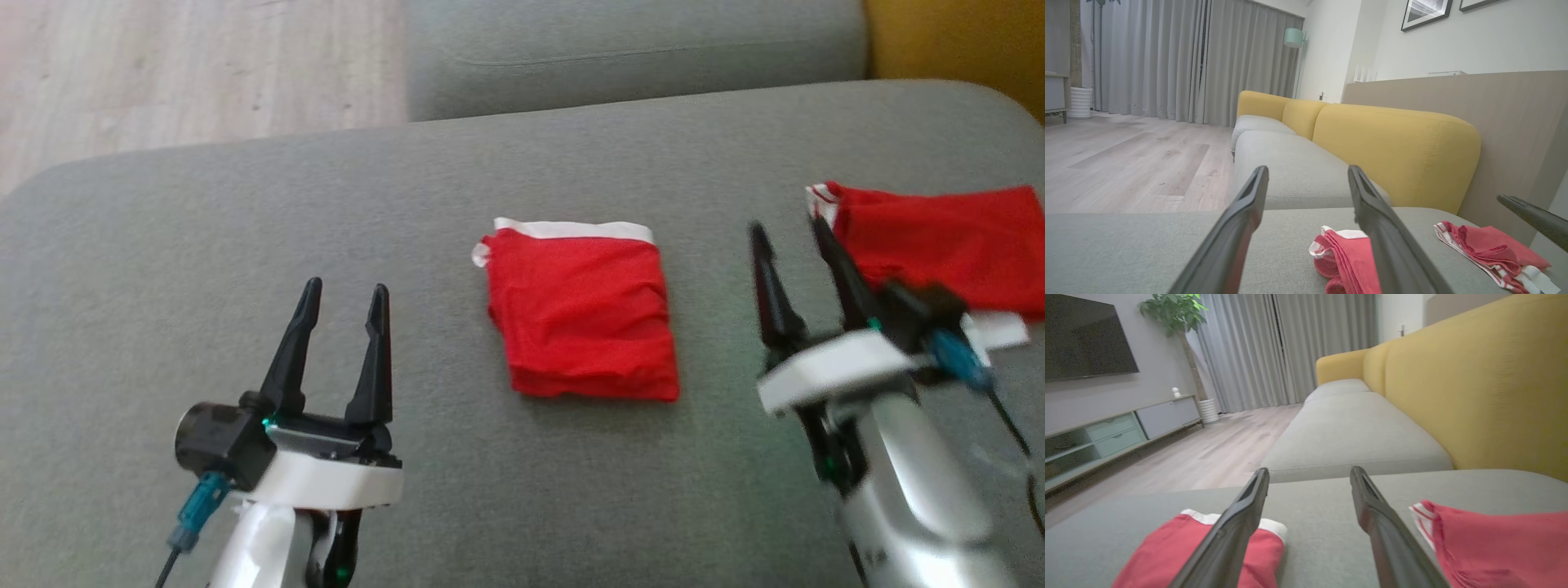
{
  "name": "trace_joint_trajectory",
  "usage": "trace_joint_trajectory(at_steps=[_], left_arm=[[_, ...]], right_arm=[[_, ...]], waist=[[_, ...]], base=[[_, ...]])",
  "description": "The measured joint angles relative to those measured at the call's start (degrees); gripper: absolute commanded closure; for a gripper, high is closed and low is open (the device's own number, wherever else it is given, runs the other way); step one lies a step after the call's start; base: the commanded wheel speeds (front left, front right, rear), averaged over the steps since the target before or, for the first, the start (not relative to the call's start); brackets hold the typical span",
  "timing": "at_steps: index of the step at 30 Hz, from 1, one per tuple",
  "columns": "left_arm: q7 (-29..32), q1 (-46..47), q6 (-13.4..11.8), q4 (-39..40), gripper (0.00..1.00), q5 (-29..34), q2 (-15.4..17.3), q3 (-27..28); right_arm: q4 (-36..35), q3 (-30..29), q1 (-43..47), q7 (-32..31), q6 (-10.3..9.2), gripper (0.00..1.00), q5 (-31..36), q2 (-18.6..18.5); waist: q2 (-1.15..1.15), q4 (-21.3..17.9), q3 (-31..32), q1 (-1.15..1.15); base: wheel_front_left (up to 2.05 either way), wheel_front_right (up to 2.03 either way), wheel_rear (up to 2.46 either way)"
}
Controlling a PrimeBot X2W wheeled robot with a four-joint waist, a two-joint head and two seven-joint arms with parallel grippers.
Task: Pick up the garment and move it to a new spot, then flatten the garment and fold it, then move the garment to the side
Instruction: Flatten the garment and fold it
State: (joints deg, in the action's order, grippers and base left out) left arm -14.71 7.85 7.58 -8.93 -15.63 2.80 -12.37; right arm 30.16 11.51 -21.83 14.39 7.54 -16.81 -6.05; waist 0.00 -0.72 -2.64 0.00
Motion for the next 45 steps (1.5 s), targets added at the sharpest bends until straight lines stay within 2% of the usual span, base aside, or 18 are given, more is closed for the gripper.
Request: trace_joint_trajectory(at_steps=[5,10,15,16,17,24,31,37,42,45], left_arm=[[0.0,-0.1,0.0,0.1,0.00,0.1,0.0,1.3],[0.0,-0.8,0.0,0.1,0.00,0.1,-0.1,1.6],[0.0,-1.3,0.0,0.1,0.00,0.0,-0.1,0.8],[0.0,-1.2,0.0,0.1,0.00,0.0,-0.1,0.5],[0.0,-1.1,0.0,0.1,0.00,-0.1,-0.1,0.1],[0.0,0.5,0.0,0.1,0.00,-0.6,-0.1,-2.0],[0.0,4.3,0.0,0.0,0.00,-1.6,-0.1,-4.1],[0.0,5.7,-0.1,-0.1,0.00,-2.1,-0.2,-4.4],[0.0,5.9,-0.1,-0.3,0.00,-2.1,-0.2,-4.4],[0.0,5.9,-0.2,-0.5,0.00,-2.1,-0.2,-4.4]], right_arm=[[-6.0,-6.7,8.8,0.0,0.00,0.00,5.4,1.9],[-8.7,-8.4,11.9,0.0,0.00,0.00,6.8,2.7],[-10.2,-8.4,11.8,0.0,0.00,0.00,6.6,2.8],[-10.3,-8.2,11.8,0.0,0.00,0.60,6.6,2.8],[-10.3,-7.8,11.6,0.0,0.00,1.00,7.0,2.8],[-7.4,-3.0,4.2,-2.8,0.00,1.00,8.8,2.8],[6.9,-2.7,-5.8,-4.4,0.00,1.00,8.7,2.8],[20.2,-2.0,-10.6,-4.9,0.00,1.00,8.3,2.6],[22.8,-0.3,-12.2,-2.2,0.00,1.00,7.6,2.4],[22.0,2.8,-13.4,-0.9,0.00,1.00,5.7,2.4]], waist=[[0.00,-2.4,-0.1,0.00],[0.00,-3.5,-0.2,0.00],[0.00,-2.4,-1.1,0.00],[0.00,-1.9,-1.3,0.00],[0.00,-1.4,-1.6,0.00],[0.00,2.8,-5.0,0.00],[0.00,7.9,-9.4,0.01],[0.00,11.7,-11.8,0.01],[0.00,12.5,-12.1,0.01],[0.00,12.5,-11.4,0.00]], base=[[0.00,0.00,0.00],[0.00,0.00,0.00],[0.00,0.00,0.00],[0.00,0.00,0.00],[0.00,0.00,0.00],[0.00,0.00,0.00],[0.00,0.00,0.00],[0.00,0.00,0.00],[0.00,0.00,0.00],[0.00,0.00,0.00]])
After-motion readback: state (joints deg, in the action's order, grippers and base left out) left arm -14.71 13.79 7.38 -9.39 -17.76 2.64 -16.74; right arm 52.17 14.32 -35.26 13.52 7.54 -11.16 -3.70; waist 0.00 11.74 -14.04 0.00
